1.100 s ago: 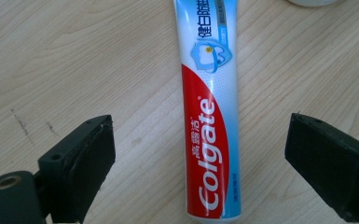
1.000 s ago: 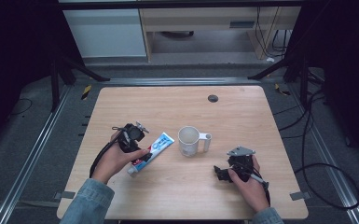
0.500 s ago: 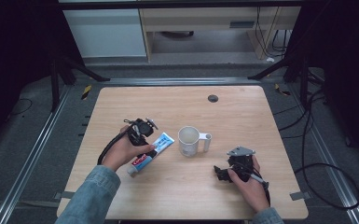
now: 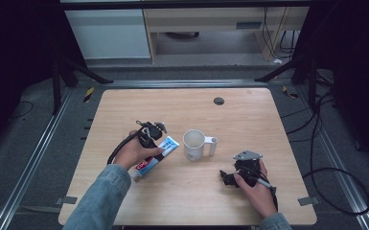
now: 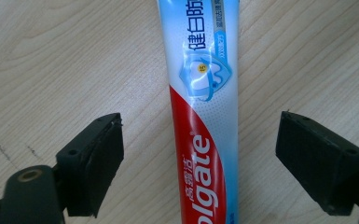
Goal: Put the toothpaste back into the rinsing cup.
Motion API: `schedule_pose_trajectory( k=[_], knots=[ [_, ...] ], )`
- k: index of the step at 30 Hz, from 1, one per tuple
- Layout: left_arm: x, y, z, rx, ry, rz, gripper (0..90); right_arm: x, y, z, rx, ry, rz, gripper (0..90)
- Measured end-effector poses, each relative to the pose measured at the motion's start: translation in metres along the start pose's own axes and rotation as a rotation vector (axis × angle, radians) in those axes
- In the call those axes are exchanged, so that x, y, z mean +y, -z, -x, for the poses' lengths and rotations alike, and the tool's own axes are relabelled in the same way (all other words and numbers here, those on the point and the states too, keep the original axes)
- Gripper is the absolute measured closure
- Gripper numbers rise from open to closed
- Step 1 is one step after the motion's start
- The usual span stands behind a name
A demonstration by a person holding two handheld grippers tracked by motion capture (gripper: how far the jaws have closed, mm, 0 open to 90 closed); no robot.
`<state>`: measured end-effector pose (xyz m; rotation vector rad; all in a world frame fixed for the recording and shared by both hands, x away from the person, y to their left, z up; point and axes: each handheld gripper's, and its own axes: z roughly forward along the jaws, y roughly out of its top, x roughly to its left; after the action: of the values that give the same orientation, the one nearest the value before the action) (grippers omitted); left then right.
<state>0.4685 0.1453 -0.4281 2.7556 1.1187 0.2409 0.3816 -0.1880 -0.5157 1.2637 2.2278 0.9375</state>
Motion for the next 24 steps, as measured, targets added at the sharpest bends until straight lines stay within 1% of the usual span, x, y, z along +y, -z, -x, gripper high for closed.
schedule_pose_trajectory(
  k=[2,5,8,10,11,12,13,15,16,20,21,22,23,24],
  knots=[
    [0.003,-0.007,0.0,-0.007,0.012,-0.026,16.9,0.0,0.0,0.0,0.0,0.0,0.0,0.4],
    [0.005,-0.012,0.0,-0.015,0.018,-0.055,19.9,0.0,0.0,0.0,0.001,0.0,0.0,0.4],
    [0.01,-0.015,0.0,-0.019,0.024,-0.047,23.5,0.0,0.0,0.0,0.0,-0.001,-0.001,0.5],
    [0.014,-0.019,0.0,-0.026,0.028,-0.053,24.6,0.0,0.0,0.0,0.0,-0.001,0.0,0.5],
    [0.016,-0.02,0.001,-0.024,0.027,-0.054,25.5,0.001,0.001,-0.001,0.011,-0.025,-0.006,0.5],
    [0.017,-0.021,0.001,-0.019,0.028,-0.056,26.3,0.0,0.0,0.0,0.0,-0.002,0.0,0.5],
    [0.018,-0.022,0.0,-0.018,0.031,-0.057,27.8,0.001,0.001,-0.001,0.011,-0.026,-0.006,0.5],
    [0.021,-0.024,-0.001,-0.017,0.041,-0.059,29.2,0.001,0.001,-0.001,0.011,-0.026,-0.006,0.5],
    [0.022,-0.025,-0.002,-0.016,0.039,-0.063,29.7,0.0,0.0,0.001,-0.003,0.01,0.003,0.5],
    [0.025,-0.029,-0.005,-0.024,0.055,-0.069,31.4,0.0,0.0,0.001,-0.003,0.01,0.003,0.6],
    [0.026,-0.029,-0.005,-0.025,0.055,-0.071,32.3,0.001,0.001,-0.001,0.012,-0.026,-0.006,0.6],
    [0.026,-0.029,-0.005,-0.025,0.055,-0.071,32.6,0.001,0.001,-0.001,0.012,-0.026,-0.006,0.6],
    [0.027,-0.031,-0.005,-0.03,0.052,-0.084,33.6,0.001,0.001,-0.001,0.011,-0.026,-0.006,0.6],
    [0.027,-0.032,-0.005,-0.03,0.052,-0.083,33.7,0.001,0.001,-0.001,0.012,-0.029,-0.006,0.5]
  ],
)
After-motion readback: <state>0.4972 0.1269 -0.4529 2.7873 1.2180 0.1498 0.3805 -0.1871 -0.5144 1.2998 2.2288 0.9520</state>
